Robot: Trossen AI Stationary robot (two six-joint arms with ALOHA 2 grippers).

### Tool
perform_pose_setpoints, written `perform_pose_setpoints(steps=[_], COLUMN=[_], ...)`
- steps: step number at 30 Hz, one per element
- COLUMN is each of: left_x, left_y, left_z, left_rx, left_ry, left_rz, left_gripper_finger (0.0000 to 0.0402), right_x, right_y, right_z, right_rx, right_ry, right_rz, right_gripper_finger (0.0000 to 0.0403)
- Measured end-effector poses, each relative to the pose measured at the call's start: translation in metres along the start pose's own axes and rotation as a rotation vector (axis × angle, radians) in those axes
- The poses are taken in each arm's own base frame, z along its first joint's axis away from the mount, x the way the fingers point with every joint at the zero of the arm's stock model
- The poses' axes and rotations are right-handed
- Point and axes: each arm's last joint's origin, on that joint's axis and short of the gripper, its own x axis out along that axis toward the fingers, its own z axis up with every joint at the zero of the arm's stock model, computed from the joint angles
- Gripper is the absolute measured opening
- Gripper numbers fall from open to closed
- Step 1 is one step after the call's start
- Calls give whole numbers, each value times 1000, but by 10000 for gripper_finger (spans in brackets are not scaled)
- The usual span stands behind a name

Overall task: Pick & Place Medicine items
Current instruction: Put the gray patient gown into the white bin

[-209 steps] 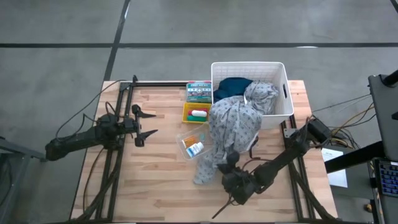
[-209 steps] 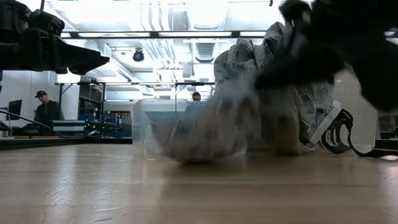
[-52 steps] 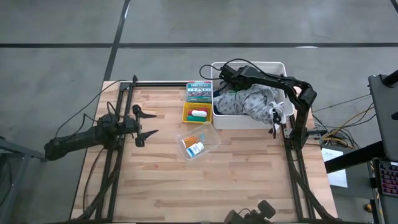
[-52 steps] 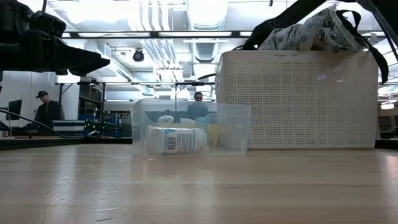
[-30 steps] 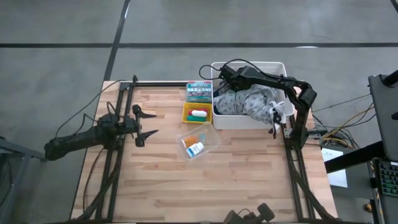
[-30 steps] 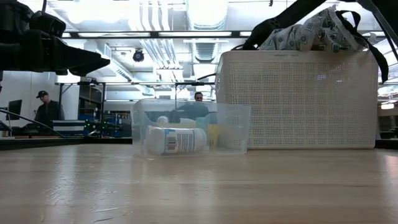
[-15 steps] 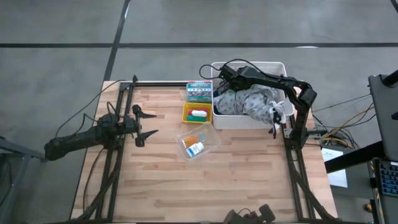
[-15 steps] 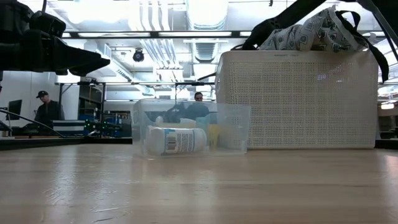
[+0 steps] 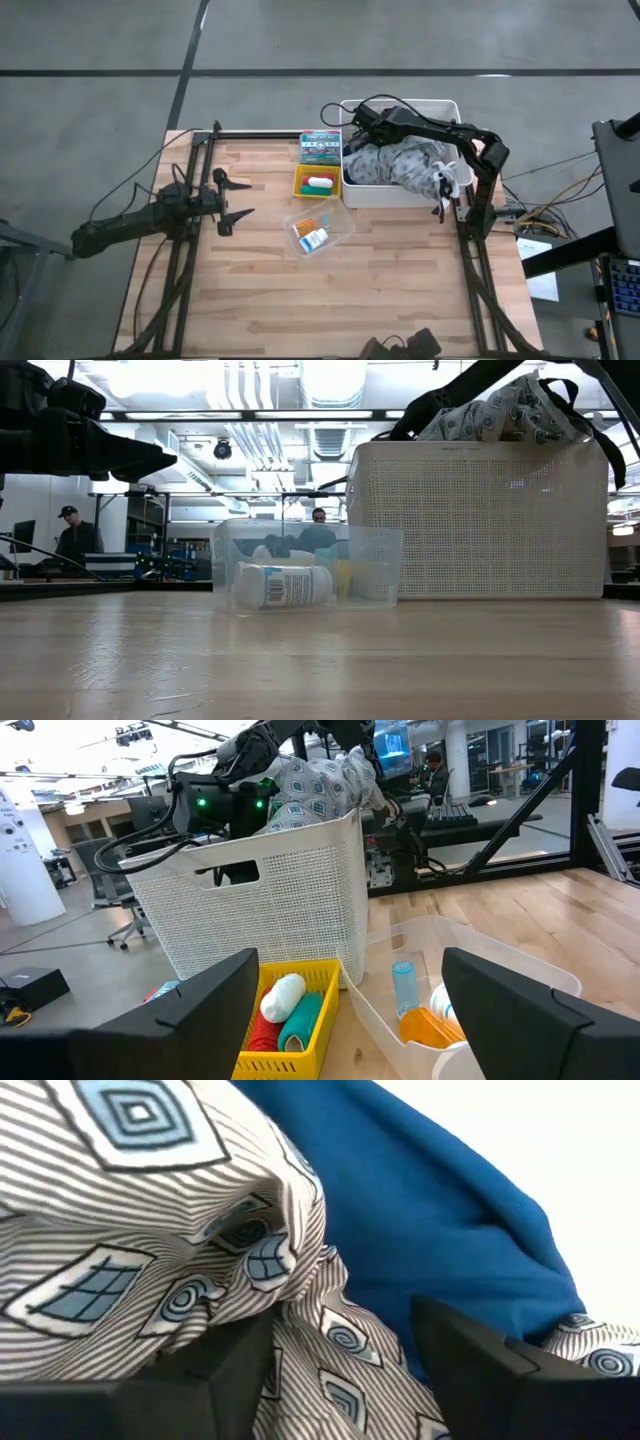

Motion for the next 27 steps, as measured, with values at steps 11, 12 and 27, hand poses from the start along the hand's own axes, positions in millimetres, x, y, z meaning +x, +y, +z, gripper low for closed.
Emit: perform_pose_setpoints(steps=[11, 12, 27], left_x=[0, 0, 0], left_y=[0, 0, 0], left_z=[0, 0, 0], left_rx=[0, 0, 0], left_ry=[0, 0, 0], left_rz=[0, -1, 0], left_gripper_finger=[320, 320, 320], right_x=[-63, -73, -216], right_y=[-16, -18, -37], right_z=[15, 17, -13], right_rx=[-32, -34, -86], right_ry=[-66, -89, -496], right_rz=[96, 117, 337], right_gripper_finger=[230, 227, 235])
